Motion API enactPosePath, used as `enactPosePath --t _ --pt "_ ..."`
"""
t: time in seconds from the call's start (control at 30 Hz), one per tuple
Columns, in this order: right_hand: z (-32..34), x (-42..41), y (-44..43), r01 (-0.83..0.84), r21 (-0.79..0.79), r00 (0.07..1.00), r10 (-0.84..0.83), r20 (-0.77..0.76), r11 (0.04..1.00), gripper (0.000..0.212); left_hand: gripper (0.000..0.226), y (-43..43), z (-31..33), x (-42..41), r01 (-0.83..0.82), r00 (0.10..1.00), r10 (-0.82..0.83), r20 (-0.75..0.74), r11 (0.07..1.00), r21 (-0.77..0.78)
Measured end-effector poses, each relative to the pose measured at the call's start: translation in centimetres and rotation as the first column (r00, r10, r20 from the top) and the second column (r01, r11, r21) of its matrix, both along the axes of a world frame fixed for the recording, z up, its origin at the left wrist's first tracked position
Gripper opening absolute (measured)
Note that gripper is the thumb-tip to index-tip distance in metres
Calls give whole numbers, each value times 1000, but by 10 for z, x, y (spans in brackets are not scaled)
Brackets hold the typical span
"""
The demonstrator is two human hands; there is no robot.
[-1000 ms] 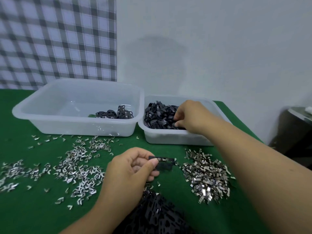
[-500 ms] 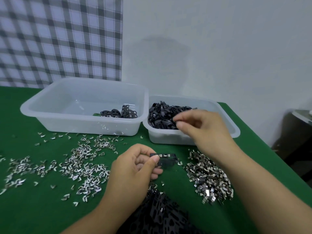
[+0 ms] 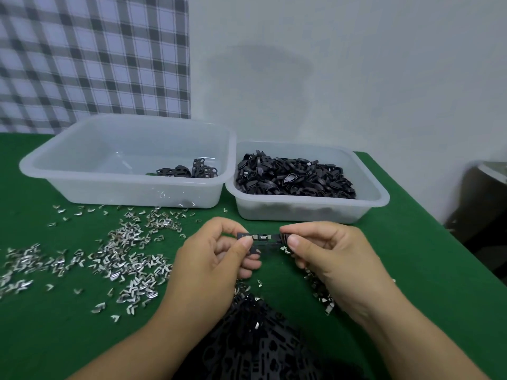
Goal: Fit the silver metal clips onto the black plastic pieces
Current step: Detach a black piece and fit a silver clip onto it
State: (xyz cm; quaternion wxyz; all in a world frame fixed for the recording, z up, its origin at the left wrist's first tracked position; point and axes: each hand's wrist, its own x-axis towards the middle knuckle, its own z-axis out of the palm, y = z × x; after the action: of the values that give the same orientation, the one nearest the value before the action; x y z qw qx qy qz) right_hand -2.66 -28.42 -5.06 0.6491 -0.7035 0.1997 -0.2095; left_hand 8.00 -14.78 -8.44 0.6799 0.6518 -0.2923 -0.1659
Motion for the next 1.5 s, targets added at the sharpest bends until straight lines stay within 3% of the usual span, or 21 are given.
enactPosePath --t 0.5,0.67,1.07,1.17,1.4,1.5 --pt "-6 -1 -2 -64 50 996 61 66 997 24 13 -1 1 0 -6 1000 6 -14 1000 3" --pt "-4 -1 -1 -26 33 999 26 23 999 13 15 0 1 -1 9 1000 -9 -8 1000 10" --pt "2 2 6 21 -106 999 -23 -24 994 14 16 0 3 -1 -18 1000 18 -3 1000 6" --pt "2 0 4 14 -80 999 -17 -35 997 14 17 1 3 -3 -50 997 49 56 999 19" --pt "0 -1 1 -25 175 999 32 -35 984 17 22 3 7 -9 -130 943 106 317 990 57" --pt "1 -2 1 -22 109 999 26 -40 994 16 23 4 8 -11 -167 916 133 379 984 59"
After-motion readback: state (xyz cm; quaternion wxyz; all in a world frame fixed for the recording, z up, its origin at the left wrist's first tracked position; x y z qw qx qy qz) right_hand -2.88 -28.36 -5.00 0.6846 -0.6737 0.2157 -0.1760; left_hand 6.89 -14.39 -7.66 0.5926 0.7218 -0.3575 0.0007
